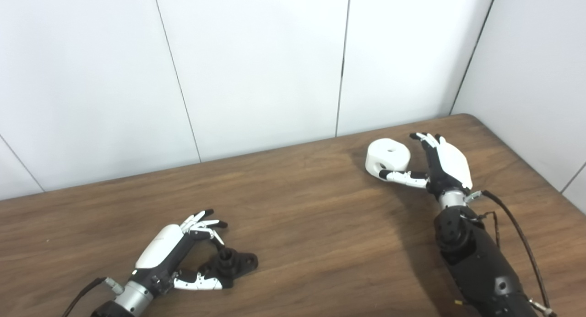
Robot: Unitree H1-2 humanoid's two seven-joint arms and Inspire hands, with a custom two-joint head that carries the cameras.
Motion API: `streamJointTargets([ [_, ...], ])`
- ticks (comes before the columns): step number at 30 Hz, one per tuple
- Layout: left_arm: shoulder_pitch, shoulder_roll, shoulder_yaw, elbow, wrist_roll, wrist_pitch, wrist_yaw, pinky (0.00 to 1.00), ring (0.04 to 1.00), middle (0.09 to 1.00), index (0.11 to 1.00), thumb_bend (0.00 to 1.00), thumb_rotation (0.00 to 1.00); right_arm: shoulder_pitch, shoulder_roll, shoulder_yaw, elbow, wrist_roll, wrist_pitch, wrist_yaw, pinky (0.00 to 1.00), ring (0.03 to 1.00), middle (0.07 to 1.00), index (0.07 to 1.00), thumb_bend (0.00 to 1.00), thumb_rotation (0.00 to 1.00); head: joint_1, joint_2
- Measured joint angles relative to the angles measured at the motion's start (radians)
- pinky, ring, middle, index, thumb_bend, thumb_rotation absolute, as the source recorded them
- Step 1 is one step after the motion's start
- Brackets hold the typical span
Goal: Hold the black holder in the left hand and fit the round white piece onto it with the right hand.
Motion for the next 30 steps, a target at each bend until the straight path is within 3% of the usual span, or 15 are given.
streamJointTargets([
  [21,0.018,0.004,0.012,-0.028,0.001,0.01,-0.003,1.0,0.969,0.825,0.483,0.52,0.05,-0.051,0.0,0.041,0.087,-0.008,0.021,-0.023,1.0,1.0,0.935,0.792,0.95,0.58,0.018,0.002],
  [27,0.021,0.008,0.014,-0.035,0.001,0.011,-0.003,1.0,0.966,0.824,0.482,0.52,0.05,-0.081,0.002,0.063,0.138,-0.008,0.019,-0.033,1.0,1.0,0.92,0.701,0.94,0.58,0.025,0.002],
  [30,0.028,0.012,0.017,-0.044,0.001,0.012,-0.003,1.0,0.967,0.826,0.483,0.52,0.05,-0.088,0.002,0.064,0.176,0.0,-0.015,-0.062,1.0,1.0,0.868,0.579,0.81,0.49,0.029,0.002],
])
